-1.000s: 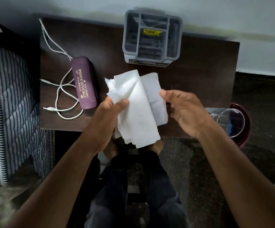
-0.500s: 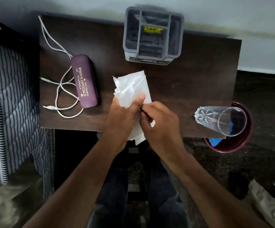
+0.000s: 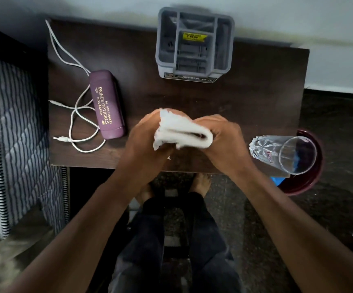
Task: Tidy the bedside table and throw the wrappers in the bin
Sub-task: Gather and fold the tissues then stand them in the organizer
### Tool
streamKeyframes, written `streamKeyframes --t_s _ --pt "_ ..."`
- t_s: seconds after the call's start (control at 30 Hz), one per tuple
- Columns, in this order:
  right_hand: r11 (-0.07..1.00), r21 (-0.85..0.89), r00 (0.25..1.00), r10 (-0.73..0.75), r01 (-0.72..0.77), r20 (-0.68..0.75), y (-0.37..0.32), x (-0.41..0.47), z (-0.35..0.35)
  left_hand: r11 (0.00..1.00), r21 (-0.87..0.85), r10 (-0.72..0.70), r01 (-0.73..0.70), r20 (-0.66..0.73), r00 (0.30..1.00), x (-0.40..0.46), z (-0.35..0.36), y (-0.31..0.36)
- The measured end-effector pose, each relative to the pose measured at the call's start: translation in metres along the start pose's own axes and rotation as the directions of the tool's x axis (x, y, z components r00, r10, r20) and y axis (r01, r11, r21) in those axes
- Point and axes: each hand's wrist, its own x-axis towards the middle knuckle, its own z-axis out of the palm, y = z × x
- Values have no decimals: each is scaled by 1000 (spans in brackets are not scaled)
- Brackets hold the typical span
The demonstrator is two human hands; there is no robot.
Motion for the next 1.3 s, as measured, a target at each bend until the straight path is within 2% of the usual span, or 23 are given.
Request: streamKeyframes --t_s 0.03,0.1,0.2,0.3,0.37,0.47,0.53,0.6,0.67,0.73,0.77,0.83,0.87,0.97,1.07,1.17,1.3 --pt "996 -41 996 -81 80 -24 5 0 3 995 92 35 -33 -15 999 -2 -1 2" --pt "974 -134 982 -189 185 -21 15 -3 9 968 250 9 -8 -4 1000 -4 -1 8" --pt "949 -229 976 -218 217 20 28 -8 17 867 498 -83 33 79 993 -2 1 6" --pt "944 -246 973 -230 220 -10 33 -11 21 851 524 -77 22 84 994 -1 0 -2" --pt "932 -282 972 -235 227 4 34 -11 21 874 486 -55 20 58 997 -3 -1 -7" --pt "948 -258 982 -174 187 69 31 -11 18 916 386 -154 107 92 984 -4 -6 -11" --pt "961 -204 980 -170 187 101 23 -14 12 922 368 -170 118 112 979 -2 -13 -10" --pt "993 -105 996 -51 58 69 20 -20 9 926 374 -116 60 129 985 6 -19 -7" --pt "992 16 992 128 -128 -4 18 -23 10 937 348 -76 35 103 992 17 -24 0" --pt "948 252 973 218 -193 -76 5 -16 12 950 309 -30 33 -13 999 29 -27 9" --pt "932 312 960 239 -185 -143 -4 -10 11 961 276 8 22 -108 994 35 -26 14" --pt "910 402 932 227 -100 -283 -24 7 8 985 174 53 10 -357 932 46 -25 23" --pt "893 447 913 222 -49 -343 -31 16 6 994 103 20 30 -450 893 52 -26 28" --pt "828 560 832 286 35 -475 -52 48 -3 982 -154 -178 113 -521 835 72 -28 43" --pt "825 564 777 339 26 -531 -67 77 -6 982 -146 -186 122 -601 777 84 -28 57" --pt "889 454 760 335 -58 -557 -78 100 2 957 -242 -263 162 -482 836 91 -26 65" --pt "866 489 703 411 -103 -580 -77 117 15 853 -448 -420 267 -288 860 112 -35 67"
